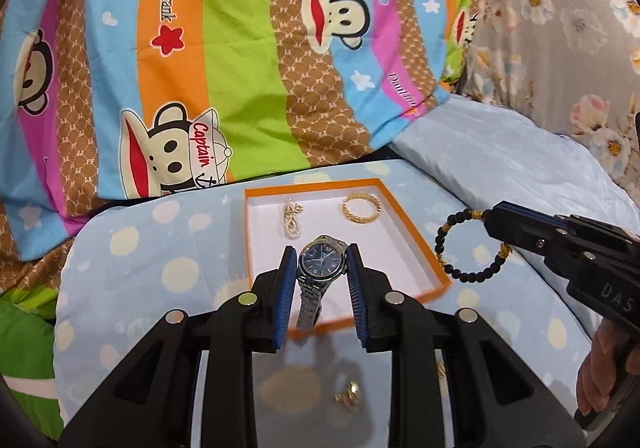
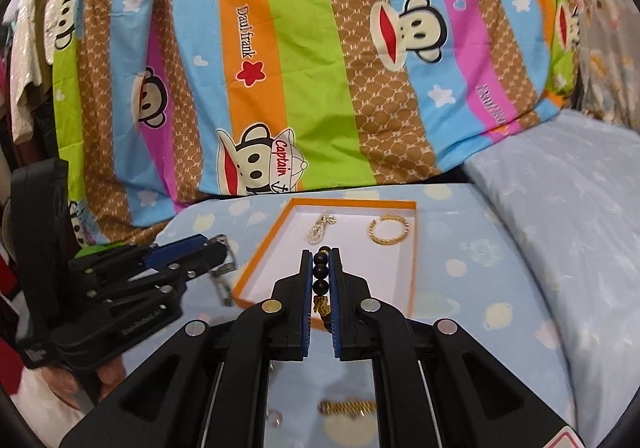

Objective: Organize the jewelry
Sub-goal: 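Carry the watch and bead bracelet into the orange box while both tools release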

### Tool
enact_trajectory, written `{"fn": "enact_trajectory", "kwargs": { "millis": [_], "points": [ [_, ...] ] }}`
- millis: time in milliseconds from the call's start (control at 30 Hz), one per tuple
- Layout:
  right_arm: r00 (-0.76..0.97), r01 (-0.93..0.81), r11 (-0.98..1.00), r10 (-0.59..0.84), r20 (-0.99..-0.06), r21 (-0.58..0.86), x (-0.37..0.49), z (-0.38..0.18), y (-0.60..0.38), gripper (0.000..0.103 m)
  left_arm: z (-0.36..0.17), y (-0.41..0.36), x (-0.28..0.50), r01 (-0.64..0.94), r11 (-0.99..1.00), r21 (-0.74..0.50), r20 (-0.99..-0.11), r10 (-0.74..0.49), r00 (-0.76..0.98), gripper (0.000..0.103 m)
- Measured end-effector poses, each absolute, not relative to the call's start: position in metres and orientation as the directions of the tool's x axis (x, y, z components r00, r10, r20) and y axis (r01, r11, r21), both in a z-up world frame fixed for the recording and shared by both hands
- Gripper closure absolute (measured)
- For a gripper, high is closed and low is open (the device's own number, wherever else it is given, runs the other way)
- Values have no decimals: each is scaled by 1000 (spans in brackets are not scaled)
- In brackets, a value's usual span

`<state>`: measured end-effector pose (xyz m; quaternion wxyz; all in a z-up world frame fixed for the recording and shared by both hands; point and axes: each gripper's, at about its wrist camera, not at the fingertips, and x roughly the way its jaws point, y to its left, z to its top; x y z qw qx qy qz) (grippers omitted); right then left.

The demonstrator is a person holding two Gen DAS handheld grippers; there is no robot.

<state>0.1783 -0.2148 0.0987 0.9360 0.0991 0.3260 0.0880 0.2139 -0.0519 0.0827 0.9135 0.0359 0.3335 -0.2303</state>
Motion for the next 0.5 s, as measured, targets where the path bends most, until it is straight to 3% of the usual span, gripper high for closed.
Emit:
{"fn": "enact_trajectory", "kwargs": {
  "millis": [167,500],
  "points": [
    [706,-103,946,287,-648,306,233,61,-213,96,51,-66,254,423,902,-88,-687,-362,630,79],
    [684,32,985,102,-722,169,290,1,-241,94,-4,-87,312,356,933,-57,-765,-270,585,77]
  ]
}}
